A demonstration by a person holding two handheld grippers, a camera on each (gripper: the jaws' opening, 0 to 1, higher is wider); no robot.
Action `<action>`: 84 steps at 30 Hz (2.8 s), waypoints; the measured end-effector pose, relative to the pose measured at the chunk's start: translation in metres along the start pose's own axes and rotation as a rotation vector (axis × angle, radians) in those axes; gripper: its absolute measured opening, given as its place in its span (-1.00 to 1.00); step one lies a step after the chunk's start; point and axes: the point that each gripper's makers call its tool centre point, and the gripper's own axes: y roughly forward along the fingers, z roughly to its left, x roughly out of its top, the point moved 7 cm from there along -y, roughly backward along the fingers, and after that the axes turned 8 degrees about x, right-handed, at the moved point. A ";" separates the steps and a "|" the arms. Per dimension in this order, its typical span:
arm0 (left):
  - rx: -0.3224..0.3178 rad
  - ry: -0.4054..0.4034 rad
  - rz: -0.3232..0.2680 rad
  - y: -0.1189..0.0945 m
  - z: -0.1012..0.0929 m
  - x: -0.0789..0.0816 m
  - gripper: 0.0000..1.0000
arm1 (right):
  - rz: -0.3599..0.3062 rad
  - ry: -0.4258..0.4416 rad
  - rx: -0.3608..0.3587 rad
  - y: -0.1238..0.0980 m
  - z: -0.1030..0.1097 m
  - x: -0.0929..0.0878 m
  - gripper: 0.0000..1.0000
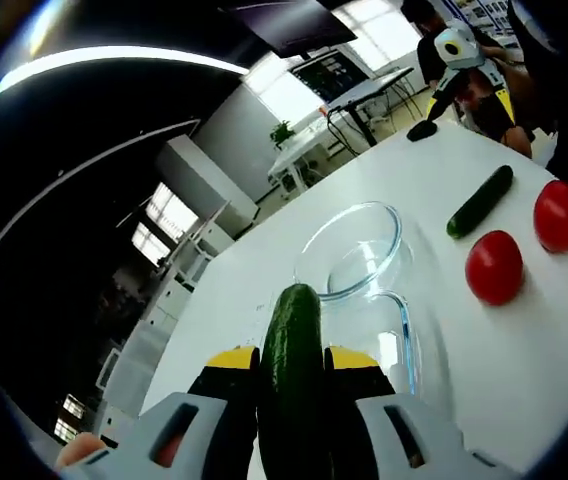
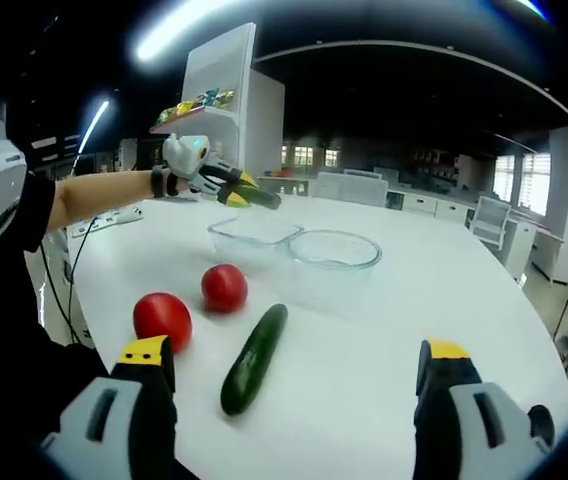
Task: Sort the scattered tomatoes and cucumbers on the table and place them into their respective storage containers
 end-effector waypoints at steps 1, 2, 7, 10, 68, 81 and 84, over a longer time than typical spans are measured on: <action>-0.004 0.001 0.003 0.004 -0.001 -0.003 -0.49 | 0.001 0.001 -0.001 0.000 0.000 0.000 0.92; -0.005 0.000 0.008 0.006 -0.001 -0.005 -0.49 | 0.001 0.002 -0.003 0.000 0.000 -0.001 0.92; -0.045 -0.047 0.037 0.024 -0.007 -0.024 -0.49 | 0.006 0.002 -0.006 -0.001 0.000 -0.002 0.92; -0.080 -0.049 0.059 0.031 -0.015 -0.031 -0.49 | 0.013 0.003 -0.016 -0.003 -0.002 -0.003 0.92; -0.022 -0.486 -0.035 0.034 -0.006 -0.031 0.12 | -0.002 -0.011 -0.023 -0.014 0.002 -0.005 0.92; 0.113 -0.607 -0.177 -0.039 -0.018 0.011 0.87 | -0.006 -0.013 -0.015 -0.014 0.003 -0.008 0.91; 0.146 -0.648 -0.196 -0.062 -0.025 0.016 0.90 | -0.002 -0.022 -0.008 -0.012 0.004 -0.009 0.91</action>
